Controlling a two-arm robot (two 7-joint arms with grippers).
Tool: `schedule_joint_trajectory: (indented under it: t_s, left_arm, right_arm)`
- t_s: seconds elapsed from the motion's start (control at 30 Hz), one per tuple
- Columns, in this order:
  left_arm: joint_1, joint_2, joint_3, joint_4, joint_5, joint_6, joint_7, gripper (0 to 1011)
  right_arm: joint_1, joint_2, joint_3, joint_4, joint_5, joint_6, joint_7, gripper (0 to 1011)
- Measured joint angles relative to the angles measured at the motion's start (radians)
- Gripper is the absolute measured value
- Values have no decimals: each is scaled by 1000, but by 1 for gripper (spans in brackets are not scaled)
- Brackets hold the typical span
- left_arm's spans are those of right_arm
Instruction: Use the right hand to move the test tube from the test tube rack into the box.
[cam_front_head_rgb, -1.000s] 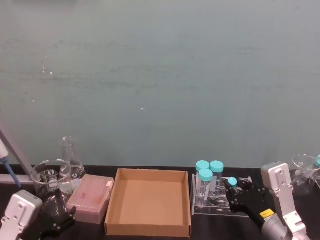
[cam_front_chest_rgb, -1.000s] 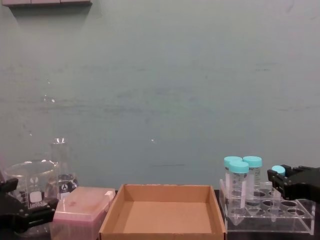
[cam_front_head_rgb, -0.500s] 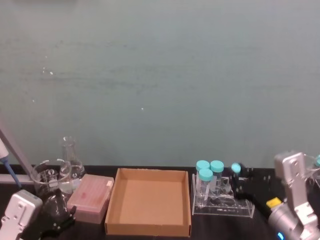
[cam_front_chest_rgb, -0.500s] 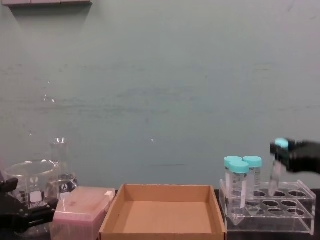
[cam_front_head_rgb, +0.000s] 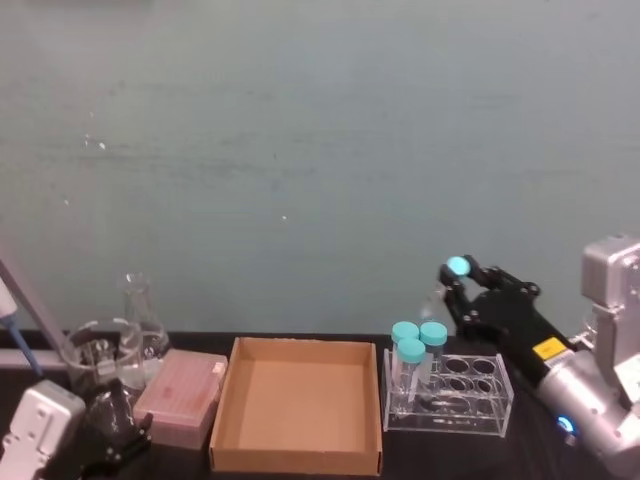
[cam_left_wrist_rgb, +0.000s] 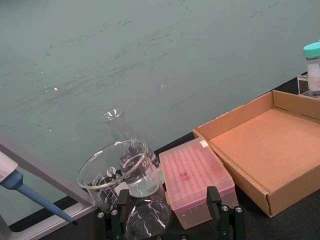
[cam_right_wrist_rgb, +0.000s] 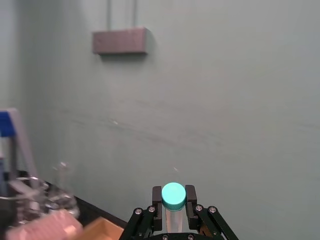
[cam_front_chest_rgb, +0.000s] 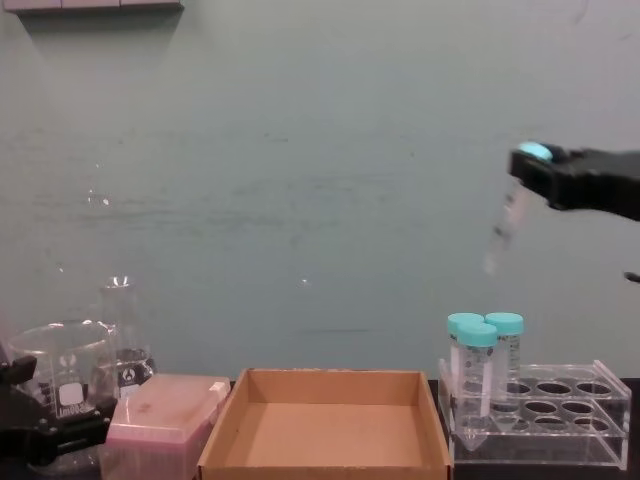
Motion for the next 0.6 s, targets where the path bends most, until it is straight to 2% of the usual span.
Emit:
schedule_joint_trajectory:
  t_s: [0.17,0.27,0.3,0.47,0.6]
  left_arm:
    - [0,0,0,0,0,0,0,1000]
    - [0,0,0,0,0,0,0,1000]
    - [0,0,0,0,0,0,0,1000]
    - [0,0,0,0,0,0,0,1000]
    - [0,0,0,0,0,0,0,1000]
  right_arm:
    - [42,-36,-42,6,-12,39,36,268]
    - [76,-66,-78,34,-41,64,42,268]
    - [96,-83,-98,55,-63,71,42,268]
    - [155,-134,-147,128,-114,99,39,269]
    - [229,-200,-189,241,-172,127,14,268]
